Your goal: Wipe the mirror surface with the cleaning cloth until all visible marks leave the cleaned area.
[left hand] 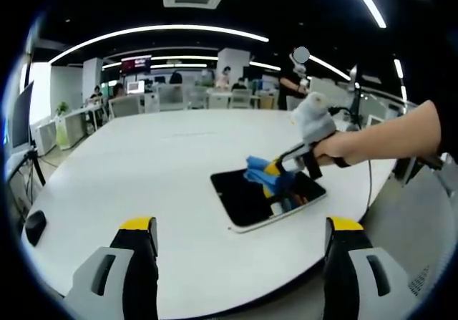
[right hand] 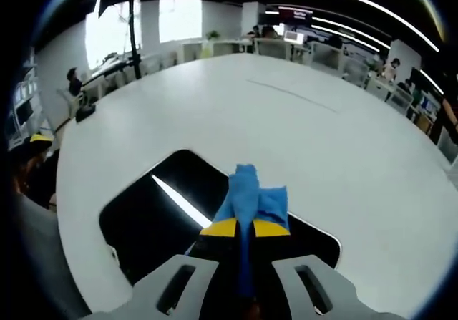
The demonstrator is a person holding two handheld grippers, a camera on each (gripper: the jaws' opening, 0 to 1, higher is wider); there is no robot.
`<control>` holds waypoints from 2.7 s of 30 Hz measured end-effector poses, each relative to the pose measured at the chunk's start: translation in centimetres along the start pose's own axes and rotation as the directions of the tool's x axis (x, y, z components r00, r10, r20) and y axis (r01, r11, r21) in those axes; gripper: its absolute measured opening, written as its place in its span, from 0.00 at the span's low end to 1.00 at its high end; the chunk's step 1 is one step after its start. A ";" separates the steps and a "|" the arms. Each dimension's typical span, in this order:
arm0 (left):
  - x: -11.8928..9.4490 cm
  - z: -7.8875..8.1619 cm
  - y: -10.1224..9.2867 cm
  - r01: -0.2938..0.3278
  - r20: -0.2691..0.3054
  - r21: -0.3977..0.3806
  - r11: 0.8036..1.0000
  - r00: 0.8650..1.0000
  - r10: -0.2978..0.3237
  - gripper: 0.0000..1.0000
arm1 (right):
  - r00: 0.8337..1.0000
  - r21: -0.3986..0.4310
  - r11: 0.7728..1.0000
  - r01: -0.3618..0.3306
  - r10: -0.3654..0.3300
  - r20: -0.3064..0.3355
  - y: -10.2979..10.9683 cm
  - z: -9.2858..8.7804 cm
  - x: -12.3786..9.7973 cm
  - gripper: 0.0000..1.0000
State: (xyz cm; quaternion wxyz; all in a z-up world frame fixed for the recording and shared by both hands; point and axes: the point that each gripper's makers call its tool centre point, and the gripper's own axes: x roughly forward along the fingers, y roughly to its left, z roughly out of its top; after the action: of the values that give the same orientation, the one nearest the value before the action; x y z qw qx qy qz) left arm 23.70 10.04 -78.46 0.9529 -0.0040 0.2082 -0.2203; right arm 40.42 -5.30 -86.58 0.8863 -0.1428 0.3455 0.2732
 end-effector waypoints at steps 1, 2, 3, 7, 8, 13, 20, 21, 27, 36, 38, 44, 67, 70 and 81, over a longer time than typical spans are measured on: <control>0.0 0.0 0.0 0.000 0.000 0.000 1.000 1.000 0.000 0.97 | 1.000 -0.004 1.000 0.008 -0.008 0.001 0.0 0.0 0.0 0.01; 0.0 0.0 0.0 0.001 -0.001 0.000 1.000 1.000 -0.001 0.97 | 1.000 -0.011 1.000 0.009 -0.009 0.002 0.0 0.1 0.1 0.01; 0.0 -0.1 0.0 0.001 -0.004 0.001 1.000 1.000 -0.001 0.97 | 1.000 -0.009 1.000 0.012 -0.012 0.002 -0.1 0.1 0.1 0.01; 0.0 -0.1 -0.1 0.006 -0.005 0.002 1.000 1.000 -0.006 0.97 | 1.000 -0.008 1.000 0.011 -0.011 0.004 -0.1 0.1 0.1 0.01; 0.0 -0.1 -0.1 0.006 -0.005 0.002 1.000 1.000 -0.006 0.97 | 1.000 -0.005 1.000 0.009 -0.009 0.005 -0.1 0.1 0.1 0.01; 0.0 -0.1 -0.1 0.008 -0.005 0.003 1.000 1.000 -0.008 0.97 | 1.000 -0.024 1.000 -0.001 0.001 0.009 -0.1 0.1 0.1 0.01; 0.0 -0.1 -0.2 0.009 -0.008 0.006 1.000 1.000 -0.009 0.96 | 1.000 -0.031 0.999 -0.015 0.016 0.018 -0.2 0.1 0.2 0.01; 0.0 -0.1 -0.1 0.009 -0.008 0.006 1.000 1.000 -0.009 0.96 | 1.000 -0.031 0.999 -0.018 0.019 0.018 -0.2 0.0 0.2 0.01; 0.0 0.0 -0.2 0.012 -0.003 0.006 1.000 1.000 -0.012 0.96 | 1.000 -0.024 0.999 -0.024 0.024 0.017 -0.2 0.0 0.2 0.01; 0.0 -0.1 -0.1 0.010 -0.005 0.006 1.000 1.000 -0.010 0.96 | 0.999 -0.020 0.999 -0.035 0.035 0.024 -0.2 0.0 0.0 0.01; 0.0 -0.1 -0.1 0.009 -0.004 0.007 1.000 1.000 -0.008 0.96 | 0.999 -0.015 0.999 -0.039 0.039 0.027 -0.4 -0.1 -0.1 0.01; 0.0 -0.1 -0.1 0.008 -0.003 0.006 1.000 1.000 -0.008 0.96 | 0.999 -0.011 0.999 -0.030 0.030 0.024 -0.9 -0.5 -0.4 0.01; 0.1 0.0 -0.2 0.009 -0.002 0.007 1.000 1.000 -0.009 0.95 | 1.000 0.029 1.000 -0.005 0.005 0.021 -2.7 -1.9 -1.7 0.01; 0.1 0.0 -0.2 0.009 0.000 0.007 1.000 1.000 -0.009 0.95 | 1.000 0.040 0.999 -0.007 0.007 0.017 -2.7 -1.9 -1.7 0.01; 0.1 -0.1 -0.2 0.010 -0.006 0.008 1.000 1.000 -0.010 0.94 | 0.999 0.060 0.997 -0.053 0.052 0.013 -1.9 -2.4 -2.2 0.01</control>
State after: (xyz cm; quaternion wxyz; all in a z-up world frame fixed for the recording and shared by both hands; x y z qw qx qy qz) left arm 23.64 9.86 -78.56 0.9512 -0.0005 0.2104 -0.2258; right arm 38.94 -8.77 -86.69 0.8848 -0.1053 0.3519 0.2868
